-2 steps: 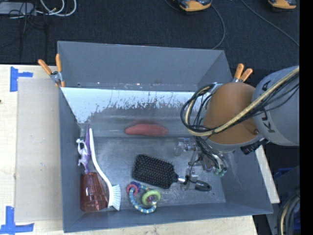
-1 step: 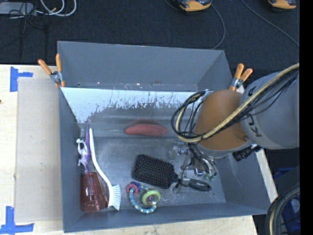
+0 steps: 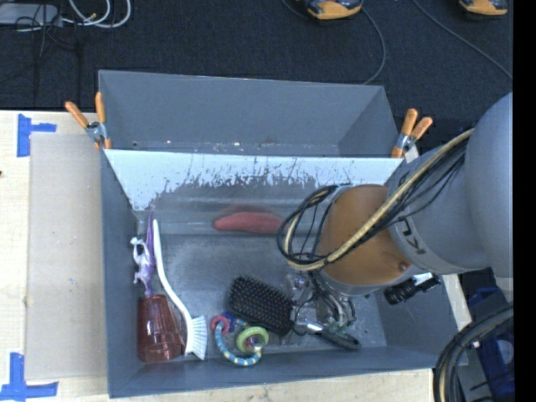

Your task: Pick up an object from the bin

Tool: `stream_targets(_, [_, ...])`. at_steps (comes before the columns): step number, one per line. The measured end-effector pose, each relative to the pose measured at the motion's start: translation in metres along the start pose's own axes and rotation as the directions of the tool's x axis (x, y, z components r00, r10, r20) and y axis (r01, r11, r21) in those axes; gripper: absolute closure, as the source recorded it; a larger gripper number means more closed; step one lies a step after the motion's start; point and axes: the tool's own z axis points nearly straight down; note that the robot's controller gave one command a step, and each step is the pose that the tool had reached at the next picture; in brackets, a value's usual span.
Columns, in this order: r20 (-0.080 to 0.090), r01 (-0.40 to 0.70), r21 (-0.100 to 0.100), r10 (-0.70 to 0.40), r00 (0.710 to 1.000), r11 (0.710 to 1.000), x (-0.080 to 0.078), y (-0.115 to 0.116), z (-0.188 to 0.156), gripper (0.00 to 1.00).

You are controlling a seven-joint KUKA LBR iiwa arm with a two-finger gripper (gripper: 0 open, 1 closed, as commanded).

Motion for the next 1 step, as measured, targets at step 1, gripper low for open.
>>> stream_targets(1, [0.000, 0.000, 0.000, 0.000, 1.000, 1.000, 0.0000, 0.0000, 0.0000, 1.00])
